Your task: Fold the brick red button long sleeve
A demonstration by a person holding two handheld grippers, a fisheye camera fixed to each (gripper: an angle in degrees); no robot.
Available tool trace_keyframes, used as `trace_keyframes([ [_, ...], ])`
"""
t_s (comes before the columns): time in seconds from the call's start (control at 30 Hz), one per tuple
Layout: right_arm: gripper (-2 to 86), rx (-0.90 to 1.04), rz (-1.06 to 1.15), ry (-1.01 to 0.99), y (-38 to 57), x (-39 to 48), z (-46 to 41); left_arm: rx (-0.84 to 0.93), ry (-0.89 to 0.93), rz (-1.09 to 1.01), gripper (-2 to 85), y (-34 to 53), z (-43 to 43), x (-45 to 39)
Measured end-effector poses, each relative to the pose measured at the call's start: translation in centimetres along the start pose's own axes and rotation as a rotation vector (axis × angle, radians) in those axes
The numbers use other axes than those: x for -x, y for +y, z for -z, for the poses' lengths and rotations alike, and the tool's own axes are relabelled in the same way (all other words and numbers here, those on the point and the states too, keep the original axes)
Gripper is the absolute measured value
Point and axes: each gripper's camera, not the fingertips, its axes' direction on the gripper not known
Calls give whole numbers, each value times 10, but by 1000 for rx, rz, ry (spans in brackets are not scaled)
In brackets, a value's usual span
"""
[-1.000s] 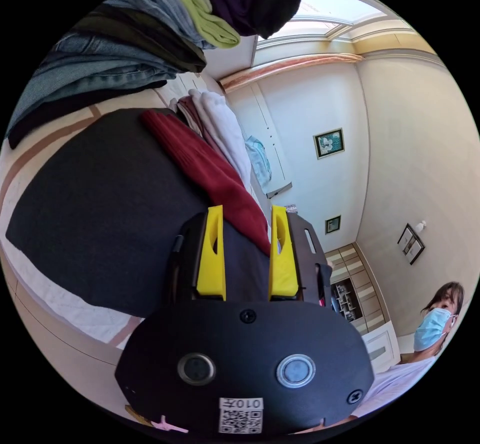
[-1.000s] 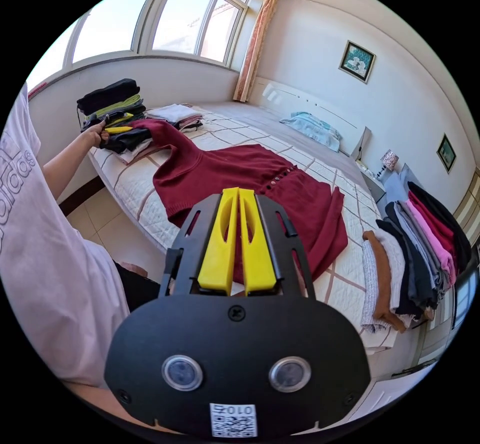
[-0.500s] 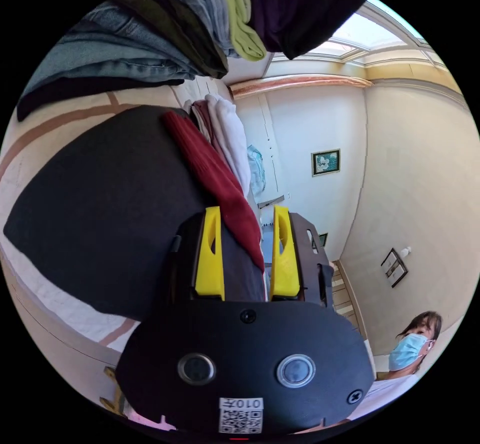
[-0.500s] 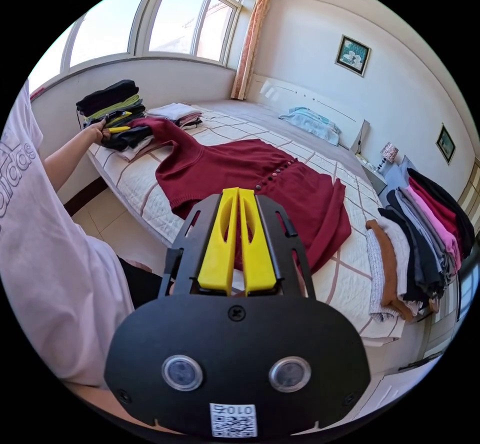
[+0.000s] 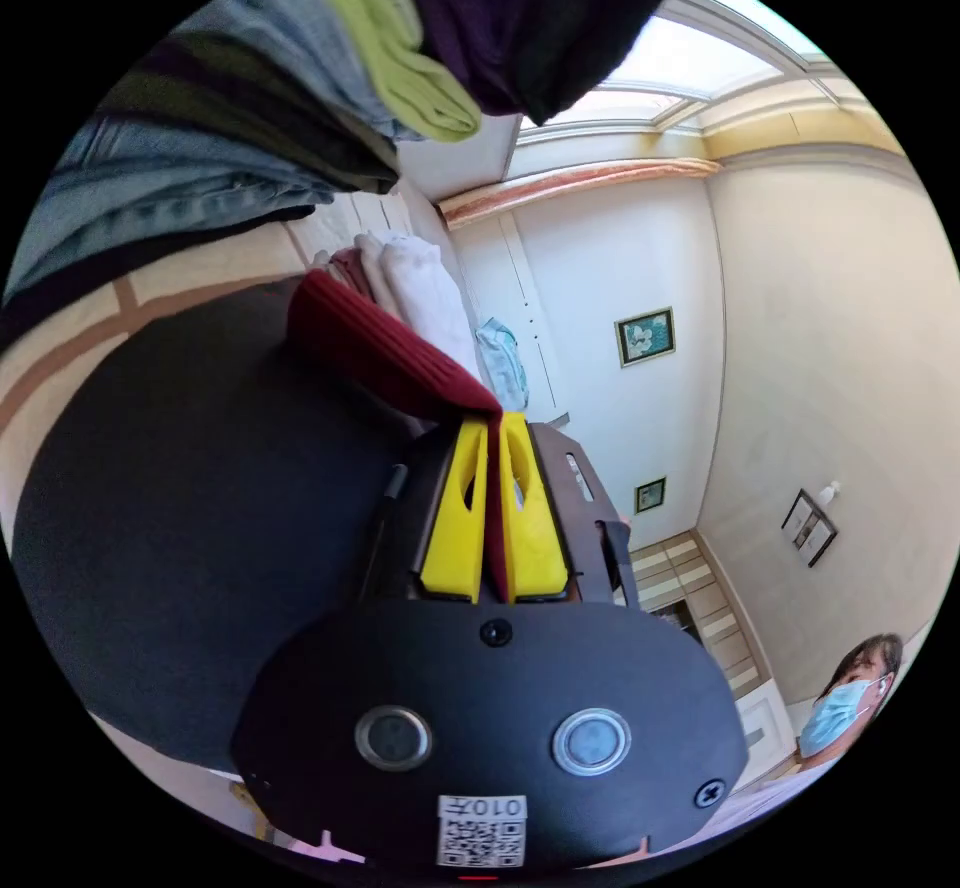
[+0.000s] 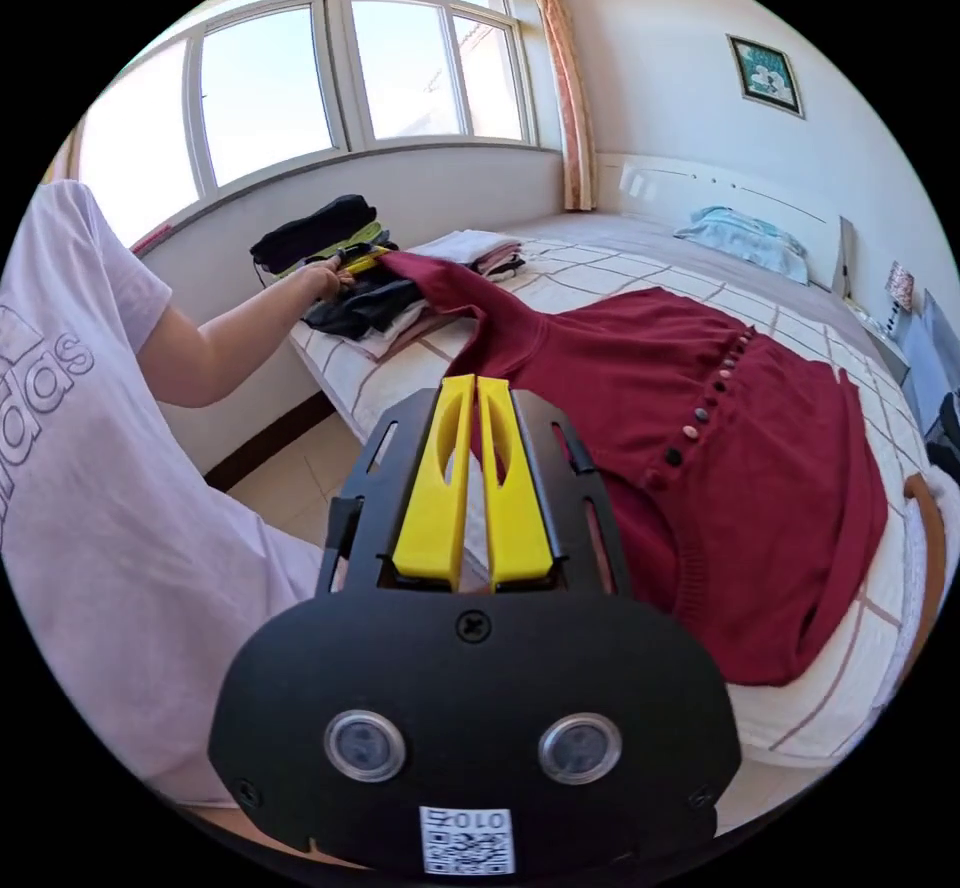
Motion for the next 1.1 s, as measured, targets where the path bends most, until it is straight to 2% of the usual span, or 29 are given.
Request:
trace_keyframes([
  [0.17,47,237,125,176,5,-6,-87,55,-67,-200,18,-17,-39,-88],
  [0.23,47,311,39,80,17,-29,-112,59,-93,-291,16,-18,-57,-130],
  [0.37,49,249,-113,-56,34,-67,-107,102,-116,-559,13,-2,-122,-254],
  [0.53,46,218,-116,-115,49,-98,-103,259,-71,-937,20,91,-241,-419],
  [0.6,44,193,-119,-123,53,-107,-98,437,5,-1118,32,177,-317,-483],
  [0.63,43,178,-118,-117,56,-114,-93,498,38,-1149,39,201,-336,-493],
  [0.7,42,162,-126,-101,59,-127,-83,798,206,-1171,63,291,-410,-510],
  [0.77,42,144,-143,-95,63,-142,-69,915,234,-1146,76,345,-440,-502],
  [0.83,42,118,-179,-69,73,-165,-46,934,210,-1168,86,382,-444,-491],
  [0.93,45,105,-272,-12,92,-205,-18,915,64,-1257,99,419,-417,-470],
  [1.1,56,73,-486,66,100,-307,19,842,-446,-1471,117,474,-335,-415],
])
